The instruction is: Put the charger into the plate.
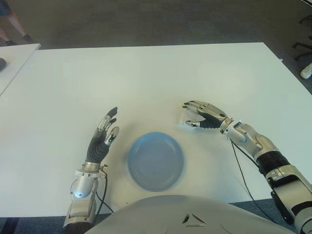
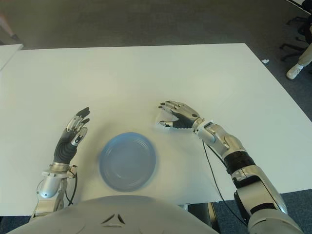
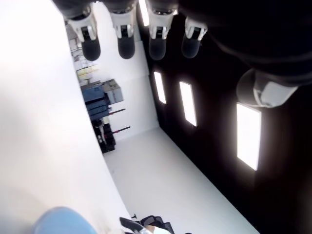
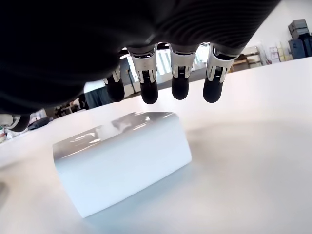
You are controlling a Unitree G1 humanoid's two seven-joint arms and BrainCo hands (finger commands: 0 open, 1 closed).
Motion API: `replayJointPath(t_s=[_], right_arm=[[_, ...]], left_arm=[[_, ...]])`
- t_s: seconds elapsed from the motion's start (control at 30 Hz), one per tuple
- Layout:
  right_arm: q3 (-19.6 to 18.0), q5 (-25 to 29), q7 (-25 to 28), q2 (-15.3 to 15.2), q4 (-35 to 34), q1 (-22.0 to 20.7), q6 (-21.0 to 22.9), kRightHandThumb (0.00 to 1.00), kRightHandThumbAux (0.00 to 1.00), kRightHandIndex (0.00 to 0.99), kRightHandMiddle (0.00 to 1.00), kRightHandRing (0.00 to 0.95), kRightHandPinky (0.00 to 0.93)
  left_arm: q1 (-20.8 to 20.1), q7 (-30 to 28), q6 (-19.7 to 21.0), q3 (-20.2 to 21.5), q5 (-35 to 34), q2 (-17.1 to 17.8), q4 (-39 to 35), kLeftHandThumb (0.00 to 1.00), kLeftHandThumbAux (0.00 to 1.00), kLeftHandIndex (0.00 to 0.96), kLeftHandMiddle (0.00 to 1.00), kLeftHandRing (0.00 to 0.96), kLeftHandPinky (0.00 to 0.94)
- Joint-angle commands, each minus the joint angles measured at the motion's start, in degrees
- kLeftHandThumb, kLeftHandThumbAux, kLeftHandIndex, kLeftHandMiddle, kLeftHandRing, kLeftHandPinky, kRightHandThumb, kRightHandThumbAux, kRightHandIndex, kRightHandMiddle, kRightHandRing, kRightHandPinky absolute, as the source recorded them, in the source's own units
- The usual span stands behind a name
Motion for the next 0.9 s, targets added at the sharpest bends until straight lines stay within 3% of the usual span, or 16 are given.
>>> replayJointPath(t_s=[0.03, 0.27, 0.9], right_arm=[[0.82, -0.92, -0.45, 0.17, 1.06, -0.61, -0.48, 0.218, 0.138, 0.0, 0.0, 0.0, 0.0], [1.71, -1.64, -2.01, 0.58, 2.31, -0.97, -0.81, 0.205, 0.138, 0.0, 0.0, 0.0, 0.0], [3.45, -3.2, -5.98, 0.87, 5.06, -1.31, -2.27, 0.235, 0.127, 0.0, 0.0, 0.0, 0.0]], left_arm=[[-0.59, -0.01, -2.01, 0.06, 0.18, 0.24, 2.15, 0.275, 0.27, 0.019, 0.0, 0.0, 0.003], [-0.92, -0.35, -4.22, -0.07, -0.51, 0.38, 3.5, 0.293, 0.269, 0.008, 0.0, 0.0, 0.0], [-0.24, -0.03, -5.09, -0.26, -0.14, 0.17, 2.76, 0.307, 0.252, 0.004, 0.0, 0.0, 0.0]])
